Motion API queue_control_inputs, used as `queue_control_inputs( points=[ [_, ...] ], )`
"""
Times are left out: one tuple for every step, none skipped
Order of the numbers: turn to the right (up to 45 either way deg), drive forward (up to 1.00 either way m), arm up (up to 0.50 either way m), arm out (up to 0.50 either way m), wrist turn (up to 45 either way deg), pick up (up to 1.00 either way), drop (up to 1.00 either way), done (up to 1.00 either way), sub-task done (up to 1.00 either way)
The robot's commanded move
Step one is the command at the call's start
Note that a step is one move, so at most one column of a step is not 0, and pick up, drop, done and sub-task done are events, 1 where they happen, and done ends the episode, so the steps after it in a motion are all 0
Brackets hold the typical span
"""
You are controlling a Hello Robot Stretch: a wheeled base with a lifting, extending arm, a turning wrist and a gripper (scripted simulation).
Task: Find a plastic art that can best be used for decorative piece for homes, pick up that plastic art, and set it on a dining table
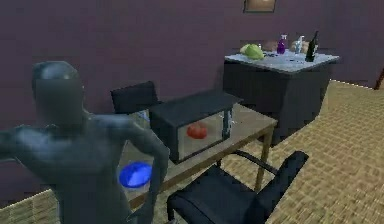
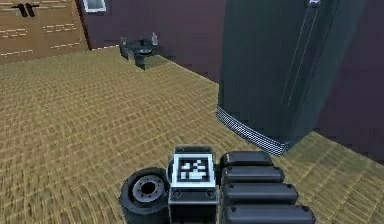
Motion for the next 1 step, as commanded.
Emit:
queue_control_inputs(
  points=[
    [-36.0, 0.00, 0.00, 0.00, 0.0, 0.00, 0.00, 0.00, 0.00]
  ],
)
